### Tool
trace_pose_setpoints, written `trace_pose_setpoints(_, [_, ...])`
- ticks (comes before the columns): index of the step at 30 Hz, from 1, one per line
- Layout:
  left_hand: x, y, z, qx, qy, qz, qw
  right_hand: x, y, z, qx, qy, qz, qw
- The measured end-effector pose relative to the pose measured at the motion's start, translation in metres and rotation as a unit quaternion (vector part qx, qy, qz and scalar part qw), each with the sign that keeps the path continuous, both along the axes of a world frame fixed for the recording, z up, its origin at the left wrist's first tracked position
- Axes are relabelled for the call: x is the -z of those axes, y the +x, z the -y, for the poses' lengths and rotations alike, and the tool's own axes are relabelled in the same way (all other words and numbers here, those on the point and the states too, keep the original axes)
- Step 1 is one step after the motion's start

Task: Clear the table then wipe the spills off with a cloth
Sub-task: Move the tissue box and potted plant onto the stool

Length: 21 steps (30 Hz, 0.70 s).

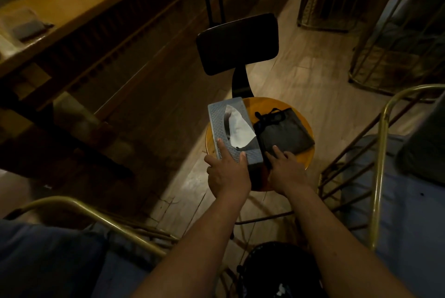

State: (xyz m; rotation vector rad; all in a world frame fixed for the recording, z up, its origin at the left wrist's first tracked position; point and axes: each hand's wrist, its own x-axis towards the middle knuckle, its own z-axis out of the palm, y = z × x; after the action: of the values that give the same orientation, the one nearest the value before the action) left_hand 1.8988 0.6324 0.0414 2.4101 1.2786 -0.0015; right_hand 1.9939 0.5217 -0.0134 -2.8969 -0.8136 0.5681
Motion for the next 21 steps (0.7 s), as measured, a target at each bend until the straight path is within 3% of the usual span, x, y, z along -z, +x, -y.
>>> trace_pose_setpoints(12, [0.001, -0.011, -0.012, 0.046, -0.013, 0.027, 0.998, -0.006, -0.006, 0.001, 0.010, 0.007, -0.003, 1.000])
trace_pose_setpoints(17, [-0.010, -0.041, -0.012, 0.090, 0.045, 0.039, 0.994, -0.027, -0.035, 0.019, 0.077, 0.095, 0.080, 0.989])
trace_pose_setpoints(21, [-0.017, -0.085, -0.003, 0.218, 0.102, 0.076, 0.968, -0.052, -0.098, 0.043, 0.138, 0.126, 0.173, 0.967])
